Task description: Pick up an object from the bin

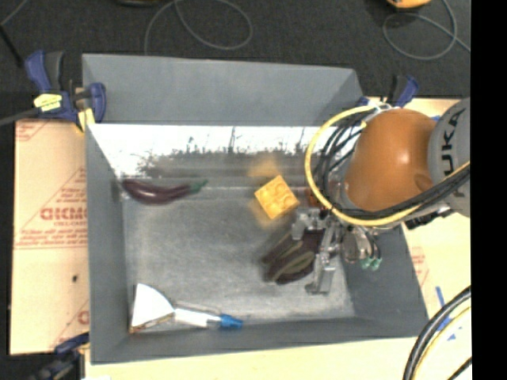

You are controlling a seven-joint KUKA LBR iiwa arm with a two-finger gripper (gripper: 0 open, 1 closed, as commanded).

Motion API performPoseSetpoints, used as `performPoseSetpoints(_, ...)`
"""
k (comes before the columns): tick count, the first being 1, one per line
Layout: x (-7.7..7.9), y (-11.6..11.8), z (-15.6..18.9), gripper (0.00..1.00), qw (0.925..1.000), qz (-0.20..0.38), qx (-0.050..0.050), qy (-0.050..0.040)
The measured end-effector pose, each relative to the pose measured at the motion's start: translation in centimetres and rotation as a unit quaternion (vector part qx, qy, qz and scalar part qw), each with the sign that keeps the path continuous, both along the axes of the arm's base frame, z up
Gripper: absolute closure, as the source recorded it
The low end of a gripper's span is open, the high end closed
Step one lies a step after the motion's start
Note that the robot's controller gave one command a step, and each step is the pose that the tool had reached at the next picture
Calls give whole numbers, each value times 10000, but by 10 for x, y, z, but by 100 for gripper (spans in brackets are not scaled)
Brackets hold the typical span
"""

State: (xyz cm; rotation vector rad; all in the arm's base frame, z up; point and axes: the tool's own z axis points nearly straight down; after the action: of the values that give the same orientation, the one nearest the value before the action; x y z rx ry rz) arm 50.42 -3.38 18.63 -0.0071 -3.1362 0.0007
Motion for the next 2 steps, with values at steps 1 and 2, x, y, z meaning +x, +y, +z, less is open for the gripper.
performPoseSetpoints(1,1,0,4,0,10000,4,-3,-41)
performPoseSetpoints(2,10,-4,-29,0,9994,344,-5,-57)
